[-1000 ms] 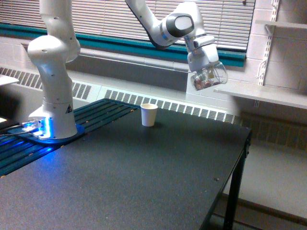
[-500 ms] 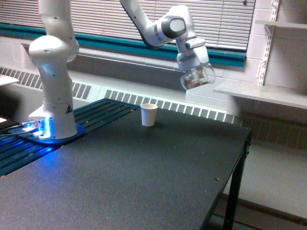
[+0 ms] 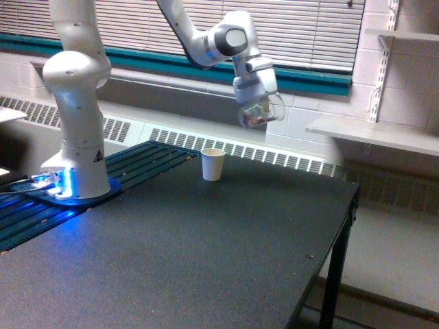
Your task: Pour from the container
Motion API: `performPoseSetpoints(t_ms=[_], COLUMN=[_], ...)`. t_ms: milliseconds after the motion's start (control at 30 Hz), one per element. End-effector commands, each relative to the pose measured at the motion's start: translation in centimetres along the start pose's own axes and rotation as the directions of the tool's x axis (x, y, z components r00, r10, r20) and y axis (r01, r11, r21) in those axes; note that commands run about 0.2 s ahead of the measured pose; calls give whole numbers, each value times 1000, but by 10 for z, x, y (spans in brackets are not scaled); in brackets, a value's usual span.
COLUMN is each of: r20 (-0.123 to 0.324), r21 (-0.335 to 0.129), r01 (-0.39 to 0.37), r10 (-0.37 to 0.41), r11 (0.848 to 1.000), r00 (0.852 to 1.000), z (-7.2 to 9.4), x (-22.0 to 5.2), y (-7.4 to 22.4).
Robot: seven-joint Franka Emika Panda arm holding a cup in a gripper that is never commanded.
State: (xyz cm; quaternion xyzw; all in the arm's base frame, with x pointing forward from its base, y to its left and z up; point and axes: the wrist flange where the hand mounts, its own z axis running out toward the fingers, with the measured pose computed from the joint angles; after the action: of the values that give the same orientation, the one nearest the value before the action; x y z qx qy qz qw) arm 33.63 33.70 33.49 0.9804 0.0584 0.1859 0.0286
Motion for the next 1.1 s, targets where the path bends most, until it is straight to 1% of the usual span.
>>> performPoseSetpoints(t_ms=[33, 400, 700, 900, 1100], r20=[7, 21, 34, 55, 91], r21=[-9, -31, -24, -17, -24], r01=[-28, -51, -55, -77, -92], r10=[28, 52, 56, 78, 94], r11=[1000, 998, 998, 997, 995], r00=[1000, 998, 998, 995, 991], z=[-6, -11, -21, -19, -11], x=[-22, -58, -85, -107, -130], y=[7, 23, 19, 19, 23])
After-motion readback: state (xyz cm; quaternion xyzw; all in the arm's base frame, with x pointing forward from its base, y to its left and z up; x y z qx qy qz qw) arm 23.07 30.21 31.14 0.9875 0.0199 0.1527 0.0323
